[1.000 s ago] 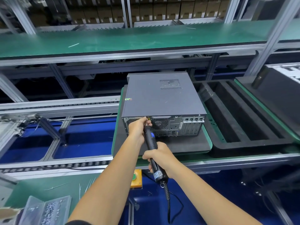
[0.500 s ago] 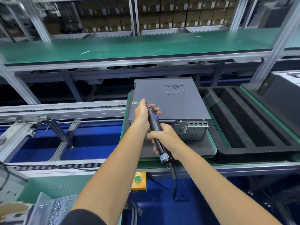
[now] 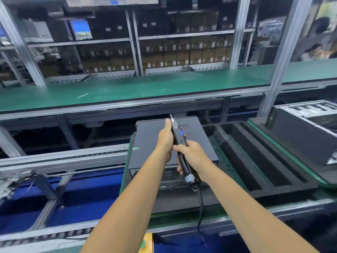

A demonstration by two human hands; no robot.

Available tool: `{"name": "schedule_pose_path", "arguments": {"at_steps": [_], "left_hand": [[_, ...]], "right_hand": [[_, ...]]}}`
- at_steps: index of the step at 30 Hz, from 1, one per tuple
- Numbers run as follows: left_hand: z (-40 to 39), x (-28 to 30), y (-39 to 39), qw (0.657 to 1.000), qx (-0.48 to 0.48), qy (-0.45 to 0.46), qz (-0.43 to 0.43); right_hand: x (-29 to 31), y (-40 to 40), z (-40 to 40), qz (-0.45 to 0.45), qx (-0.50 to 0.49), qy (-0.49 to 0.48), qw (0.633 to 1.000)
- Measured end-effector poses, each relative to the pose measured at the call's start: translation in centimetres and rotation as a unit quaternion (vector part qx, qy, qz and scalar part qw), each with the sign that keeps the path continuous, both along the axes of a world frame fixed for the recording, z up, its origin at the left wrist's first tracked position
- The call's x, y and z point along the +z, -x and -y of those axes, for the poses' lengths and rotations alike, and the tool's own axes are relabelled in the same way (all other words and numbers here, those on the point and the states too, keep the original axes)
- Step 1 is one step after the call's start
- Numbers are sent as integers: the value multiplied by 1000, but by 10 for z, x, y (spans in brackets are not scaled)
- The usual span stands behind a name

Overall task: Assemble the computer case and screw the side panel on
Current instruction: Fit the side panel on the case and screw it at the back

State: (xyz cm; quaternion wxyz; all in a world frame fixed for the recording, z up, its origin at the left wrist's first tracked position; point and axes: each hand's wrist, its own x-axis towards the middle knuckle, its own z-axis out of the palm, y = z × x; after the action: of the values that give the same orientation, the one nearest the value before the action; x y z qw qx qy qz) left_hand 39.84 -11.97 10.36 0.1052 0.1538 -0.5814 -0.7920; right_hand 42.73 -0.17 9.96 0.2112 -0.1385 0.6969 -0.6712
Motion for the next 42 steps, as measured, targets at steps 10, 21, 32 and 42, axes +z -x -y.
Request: {"name": "schedule_pose_path", "arguments": {"at_steps": [10, 21, 32, 42], "left_hand": [[-66, -1, 80, 984, -52, 172, 13], [-123, -51, 195, 937, 2, 339, 85], [-107, -86, 245, 553, -178, 807, 102], [-121, -117, 283, 408, -331, 824, 211]], "right_hand": [[-3, 85, -75, -16, -107, 4, 994], [-60, 219, -127, 59, -86, -1, 995], [-146, 262, -81, 76, -68, -117, 988], [-181, 282, -60, 119, -39, -154, 980]]}}
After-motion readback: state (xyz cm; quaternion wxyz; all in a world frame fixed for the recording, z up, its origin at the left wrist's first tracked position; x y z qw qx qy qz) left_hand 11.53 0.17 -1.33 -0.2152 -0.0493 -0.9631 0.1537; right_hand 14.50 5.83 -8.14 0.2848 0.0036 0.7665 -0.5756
